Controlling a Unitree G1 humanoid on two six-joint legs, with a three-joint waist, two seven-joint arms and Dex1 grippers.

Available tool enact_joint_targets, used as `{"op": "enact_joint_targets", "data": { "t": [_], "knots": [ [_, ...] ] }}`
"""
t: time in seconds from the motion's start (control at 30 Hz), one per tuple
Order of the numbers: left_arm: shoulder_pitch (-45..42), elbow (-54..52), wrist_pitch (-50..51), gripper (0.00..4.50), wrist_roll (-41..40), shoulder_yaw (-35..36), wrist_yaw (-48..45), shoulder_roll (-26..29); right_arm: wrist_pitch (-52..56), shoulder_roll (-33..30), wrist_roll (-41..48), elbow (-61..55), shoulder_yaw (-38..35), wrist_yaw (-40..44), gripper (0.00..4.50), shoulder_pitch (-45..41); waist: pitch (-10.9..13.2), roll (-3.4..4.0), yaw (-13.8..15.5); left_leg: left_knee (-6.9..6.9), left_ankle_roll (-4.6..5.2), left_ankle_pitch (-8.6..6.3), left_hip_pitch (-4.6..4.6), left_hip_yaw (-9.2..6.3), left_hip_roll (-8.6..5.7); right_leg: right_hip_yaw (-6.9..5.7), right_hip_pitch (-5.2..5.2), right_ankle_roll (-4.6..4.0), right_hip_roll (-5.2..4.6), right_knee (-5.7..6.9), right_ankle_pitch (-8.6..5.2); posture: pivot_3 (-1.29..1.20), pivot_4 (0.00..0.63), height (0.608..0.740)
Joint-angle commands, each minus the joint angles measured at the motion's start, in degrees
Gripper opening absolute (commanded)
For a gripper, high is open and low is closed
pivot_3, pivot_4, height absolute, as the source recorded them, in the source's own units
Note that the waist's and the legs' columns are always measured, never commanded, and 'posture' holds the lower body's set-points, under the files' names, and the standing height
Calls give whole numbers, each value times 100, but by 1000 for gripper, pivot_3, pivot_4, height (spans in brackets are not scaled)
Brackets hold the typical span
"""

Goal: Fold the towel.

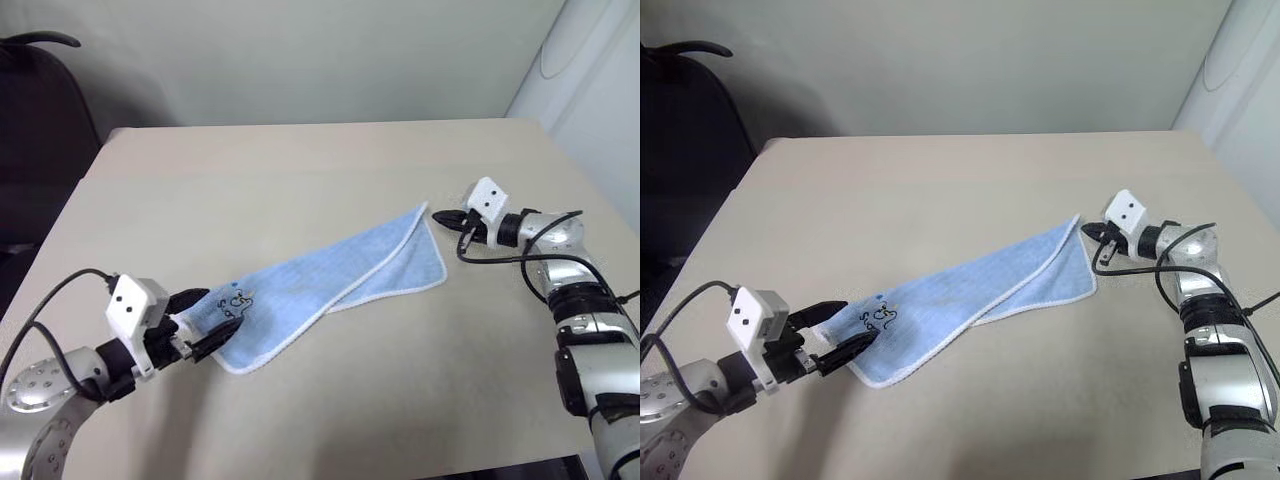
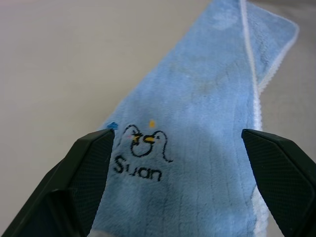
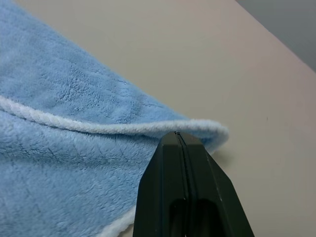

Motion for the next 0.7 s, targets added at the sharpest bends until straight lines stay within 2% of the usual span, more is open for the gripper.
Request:
{"op": "enact_joint_targets", "data": {
  "t": [0.03, 0.1, 0.2, 0.37, 0.5, 0.7],
  "knots": [
    [-26, -102, -121, 4500, 18, -50, -50, -12, -621, -98, -380, 396, 197, -44, 374, -491, 0, 0, -1, -1, -1, -1, -1, 0, 0, 0, -1, -1, 0, 0, 0, 0, 150, 740],
    [11, -122, -152, 4500, 53, -108, -67, -32, -959, -104, -647, 699, 382, -114, 834, -691, 0, 1, -1, -1, -4, -3, 0, 0, 0, 0, -1, -3, 0, 1, -1, 0, 150, 740],
    [44, -148, -201, 4500, 107, -184, -53, -71, -1621, -154, -1224, 1139, 767, -402, 1852, -970, 0, 1, -3, -2, -5, -6, -1, 0, 1, -1, -2, -4, 0, 0, -1, 0, 150, 740],
    [76, -200, -259, 4500, 156, -286, -51, -149, -2593, -195, -2272, 1660, 1420, -1459, 3518, -1455, 3, 7, -1, 0, -3, -16, -2, 0, 2, -1, -4, -5, 0, 2, -1, 0, 150, 740],
    [53, -187, -333, 4500, 210, -416, -33, -185, -2886, -141, -3272, 2016, 2099, -2630, 3518, -1819, 4, 10, -6, -1, 0, -17, -2, 0, 5, -1, -9, -8, 0, 7, 0, 0, 150, 740],
    [31, -183, -392, 4500, 256, -485, -17, -228, -2871, 89, -4075, 2396, 2700, -3567, 3518, -2102, 4, 10, -7, 0, 4, -21, -6, 1, 7, -4, -13, -10, 0, 8, -1, 0, 150, 740]
  ]
}}
